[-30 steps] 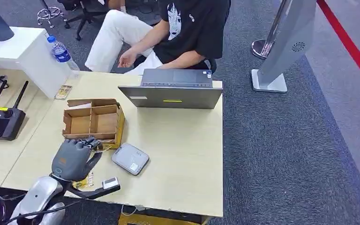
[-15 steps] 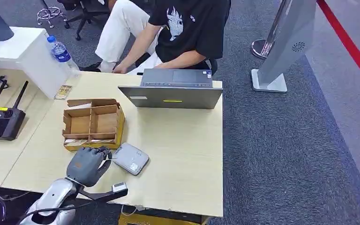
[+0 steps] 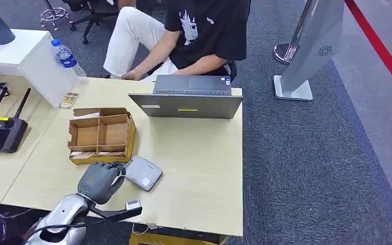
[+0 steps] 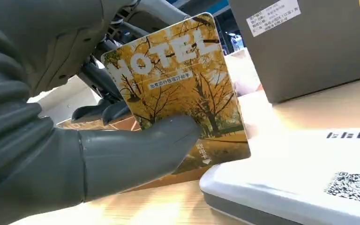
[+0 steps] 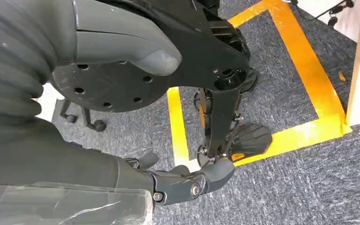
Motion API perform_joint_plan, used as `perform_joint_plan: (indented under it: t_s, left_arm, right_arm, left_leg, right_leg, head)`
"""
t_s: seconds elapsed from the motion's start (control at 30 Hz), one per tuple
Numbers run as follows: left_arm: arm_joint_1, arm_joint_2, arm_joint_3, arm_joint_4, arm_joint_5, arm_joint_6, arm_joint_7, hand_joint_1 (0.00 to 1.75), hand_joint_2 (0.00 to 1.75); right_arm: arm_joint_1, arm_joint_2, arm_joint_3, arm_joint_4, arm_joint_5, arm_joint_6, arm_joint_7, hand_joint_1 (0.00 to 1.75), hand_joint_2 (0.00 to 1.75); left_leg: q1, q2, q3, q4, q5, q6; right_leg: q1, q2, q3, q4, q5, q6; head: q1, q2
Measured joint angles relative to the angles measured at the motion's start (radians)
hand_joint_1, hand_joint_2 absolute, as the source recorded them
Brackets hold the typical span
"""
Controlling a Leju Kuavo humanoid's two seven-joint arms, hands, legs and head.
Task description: Pass the card to the sensor for recognition and then transmit it.
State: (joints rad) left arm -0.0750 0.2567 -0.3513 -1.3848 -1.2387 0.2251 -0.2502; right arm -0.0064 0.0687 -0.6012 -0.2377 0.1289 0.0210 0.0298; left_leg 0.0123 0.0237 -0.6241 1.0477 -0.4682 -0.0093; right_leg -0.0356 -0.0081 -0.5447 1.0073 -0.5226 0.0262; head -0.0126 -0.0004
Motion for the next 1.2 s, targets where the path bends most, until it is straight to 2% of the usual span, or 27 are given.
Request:
perform_joint_plan:
  t_s: [0.73, 0.97, 1.1, 1.2]
  left_arm:
    - [-0.011, 0.000, -0.008, 0.025, -0.002, -0.006, 0.000, 1.75, 1.75]
    - [-0.015, 0.002, -0.017, 0.031, 0.024, -0.030, 0.000, 1.75, 1.75]
    - [-0.015, 0.002, -0.018, 0.031, 0.045, -0.022, -0.010, 1.75, 1.75]
    - [-0.010, 0.002, -0.018, 0.016, 0.054, 0.013, -0.011, 1.75, 1.75]
  right_arm:
    - [-0.001, 0.002, -0.016, -0.001, 0.024, 0.002, 0.000, 0.00, 1.75]
    - [-0.003, 0.003, -0.039, -0.001, 0.061, 0.005, 0.000, 0.00, 1.75]
    - [-0.003, 0.006, -0.054, -0.004, 0.078, 0.008, -0.002, 0.00, 1.75]
    - [-0.003, 0.010, -0.064, -0.005, 0.080, 0.007, -0.002, 0.00, 1.75]
  left_leg:
    - [0.000, 0.000, 0.000, 0.000, 0.000, 0.000]
    - [0.000, 0.000, 0.000, 0.000, 0.000, 0.000]
    - [0.000, 0.000, 0.000, 0.000, 0.000, 0.000]
    - [0.000, 0.000, 0.000, 0.000, 0.000, 0.000]
  right_leg:
    - [0.000, 0.000, 0.000, 0.000, 0.000, 0.000]
    - [0.000, 0.000, 0.000, 0.000, 0.000, 0.000]
    - [0.000, 0.000, 0.000, 0.000, 0.000, 0.000]
    - [0.000, 0.000, 0.000, 0.000, 0.000, 0.000]
  head:
    - [0.000, 0.000]
    - [0.000, 0.000]
    - [0.000, 0.000]
    - [0.000, 0.000]
